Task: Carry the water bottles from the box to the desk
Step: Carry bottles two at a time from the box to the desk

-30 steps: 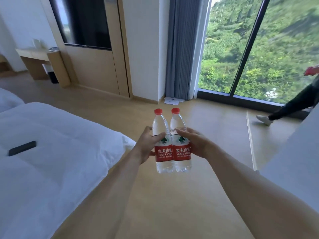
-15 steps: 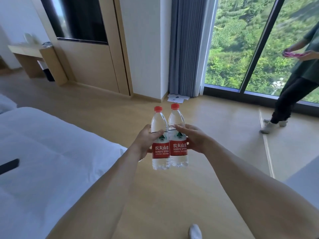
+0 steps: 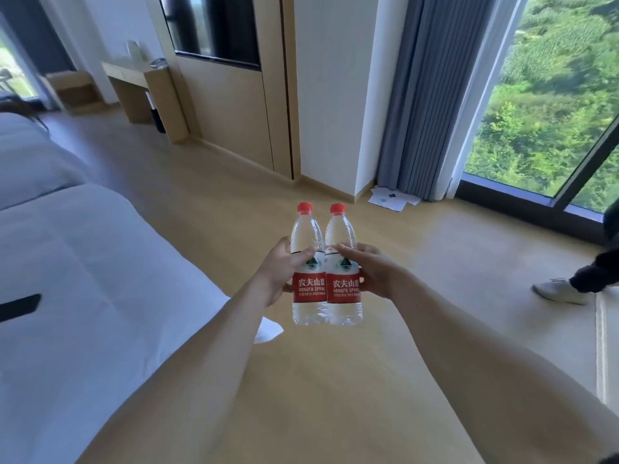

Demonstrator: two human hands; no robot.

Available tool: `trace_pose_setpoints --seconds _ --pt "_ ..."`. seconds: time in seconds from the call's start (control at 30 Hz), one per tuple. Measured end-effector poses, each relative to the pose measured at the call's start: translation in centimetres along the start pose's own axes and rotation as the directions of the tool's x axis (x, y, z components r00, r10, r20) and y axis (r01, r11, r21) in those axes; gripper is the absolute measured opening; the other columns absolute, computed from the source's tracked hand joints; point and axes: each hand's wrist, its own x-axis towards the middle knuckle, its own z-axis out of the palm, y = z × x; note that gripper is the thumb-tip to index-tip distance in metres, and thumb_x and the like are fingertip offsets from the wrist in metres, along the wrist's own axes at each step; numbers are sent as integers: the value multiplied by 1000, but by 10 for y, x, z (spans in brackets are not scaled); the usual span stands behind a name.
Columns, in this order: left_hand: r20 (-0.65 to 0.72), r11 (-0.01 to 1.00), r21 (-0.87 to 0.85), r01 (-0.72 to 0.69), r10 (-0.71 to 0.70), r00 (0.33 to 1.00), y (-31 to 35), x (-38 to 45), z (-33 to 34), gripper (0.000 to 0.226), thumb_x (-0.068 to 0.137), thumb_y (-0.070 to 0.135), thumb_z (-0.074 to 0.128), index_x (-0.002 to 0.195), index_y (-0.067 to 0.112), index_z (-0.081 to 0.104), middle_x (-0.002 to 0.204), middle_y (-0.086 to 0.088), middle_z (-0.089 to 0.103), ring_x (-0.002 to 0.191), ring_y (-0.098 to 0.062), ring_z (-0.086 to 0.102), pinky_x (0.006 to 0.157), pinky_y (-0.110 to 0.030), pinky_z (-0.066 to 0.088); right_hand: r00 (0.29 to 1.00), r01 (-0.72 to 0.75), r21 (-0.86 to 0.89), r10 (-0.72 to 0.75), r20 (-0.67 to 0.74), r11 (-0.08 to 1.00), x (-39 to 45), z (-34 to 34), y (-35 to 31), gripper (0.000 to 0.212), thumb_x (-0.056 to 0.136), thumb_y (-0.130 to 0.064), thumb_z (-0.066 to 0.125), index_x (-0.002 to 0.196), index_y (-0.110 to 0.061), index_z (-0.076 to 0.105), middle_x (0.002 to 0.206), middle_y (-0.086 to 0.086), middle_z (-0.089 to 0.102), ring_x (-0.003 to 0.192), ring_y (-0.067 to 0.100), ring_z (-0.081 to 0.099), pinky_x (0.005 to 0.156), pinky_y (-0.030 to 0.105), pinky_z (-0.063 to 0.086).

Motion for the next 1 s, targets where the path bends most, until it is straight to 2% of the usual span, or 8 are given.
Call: trace_pose_setpoints --seconds 0.23,0.47,0.6,0.73,0.9,1.0 --pt "-79 1000 -29 13 -15 997 16 102 -12 37 91 39 74 122 29 57 111 -3 75 96 -26 75 79 -49 61 997 -12 -23 14 73 1000 111 -30 -41 50 86 -39 74 124 -9 65 107 14 72 86 26 69 66 36 57" --pt "-140 996 -82 16 -27 990 24 235 -65 35 88 40 76 116 36 57 103 1 78 89 -23 77 71 -42 60 987 -12 -95 27 155 995 263 -31 -88 51 87 -40 74 125 -7 64 116 19 70 89 28 69 64 36 57" --pt "-176 996 -83 38 -52 983 46 317 -108 35 82 44 79 111 43 60 104 3 77 92 -23 76 81 -50 61 981 -24 -124 47 187 992 356 -21 -129 51 88 -38 73 125 -5 63 111 18 71 83 26 70 64 35 57" --pt "-219 996 -80 46 -63 974 78 386 -151 45 75 49 79 113 43 57 106 1 76 92 -24 76 84 -54 60 974 7 -142 25 223 990 438 -6 -174 54 85 -38 75 126 -5 62 115 20 71 94 32 70 73 42 58" --pt "-301 996 -76 36 -57 952 105 461 -200 48 81 46 80 121 31 57 111 -3 74 95 -27 75 86 -56 59 965 10 -153 31 259 988 529 13 -220 52 85 -35 75 124 -4 63 115 19 71 110 40 67 94 54 55" --pt "-341 996 -85 33 -60 938 119 503 -227 44 84 43 79 120 28 58 113 -4 73 98 -28 73 87 -56 58 952 21 -166 31 303 986 584 25 -243 52 86 -34 74 125 -2 62 119 22 69 109 41 66 96 55 53"
